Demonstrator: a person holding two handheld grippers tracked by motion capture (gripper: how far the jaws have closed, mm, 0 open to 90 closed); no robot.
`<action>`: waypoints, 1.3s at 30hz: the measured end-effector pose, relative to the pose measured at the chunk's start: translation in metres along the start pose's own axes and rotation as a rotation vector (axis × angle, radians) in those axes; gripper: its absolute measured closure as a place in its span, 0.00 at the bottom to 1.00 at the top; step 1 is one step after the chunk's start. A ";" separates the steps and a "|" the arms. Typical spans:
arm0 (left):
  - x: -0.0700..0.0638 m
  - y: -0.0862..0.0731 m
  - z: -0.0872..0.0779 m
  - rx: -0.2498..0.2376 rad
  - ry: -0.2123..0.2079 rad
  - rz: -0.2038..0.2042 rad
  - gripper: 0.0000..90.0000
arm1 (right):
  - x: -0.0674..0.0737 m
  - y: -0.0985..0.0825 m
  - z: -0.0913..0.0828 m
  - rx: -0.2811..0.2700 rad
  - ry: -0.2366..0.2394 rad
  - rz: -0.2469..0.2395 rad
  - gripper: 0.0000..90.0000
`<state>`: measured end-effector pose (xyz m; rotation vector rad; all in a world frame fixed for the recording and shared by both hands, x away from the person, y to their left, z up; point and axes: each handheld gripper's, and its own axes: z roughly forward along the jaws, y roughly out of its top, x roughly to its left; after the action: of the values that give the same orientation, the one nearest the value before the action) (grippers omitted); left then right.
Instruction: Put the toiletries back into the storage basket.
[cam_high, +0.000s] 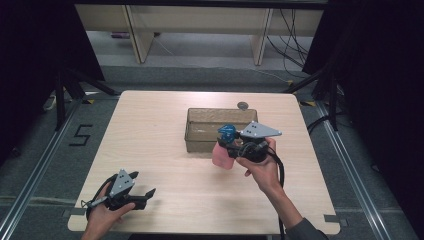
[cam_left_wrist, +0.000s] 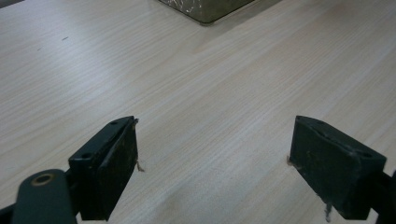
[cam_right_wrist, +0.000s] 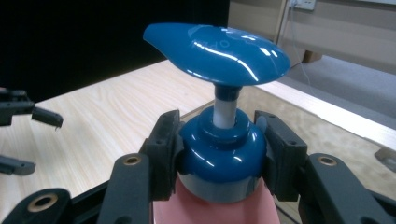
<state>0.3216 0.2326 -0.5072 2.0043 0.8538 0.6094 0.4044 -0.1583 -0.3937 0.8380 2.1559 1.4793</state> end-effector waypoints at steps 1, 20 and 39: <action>0.000 0.000 0.000 -0.004 -0.005 -0.003 0.17 | 0.000 0.002 -0.001 0.003 0.006 0.015 0.60; 0.001 0.000 0.001 -0.005 0.002 -0.002 0.17 | -0.024 0.030 -0.011 -0.025 -0.058 0.014 0.60; 0.000 -0.001 0.001 -0.002 -0.006 -0.011 0.17 | -0.061 0.042 -0.001 -0.019 -0.153 0.046 0.60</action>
<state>0.3220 0.2325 -0.5082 1.9975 0.8603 0.5975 0.4601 -0.1890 -0.3554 0.9672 2.0205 1.4066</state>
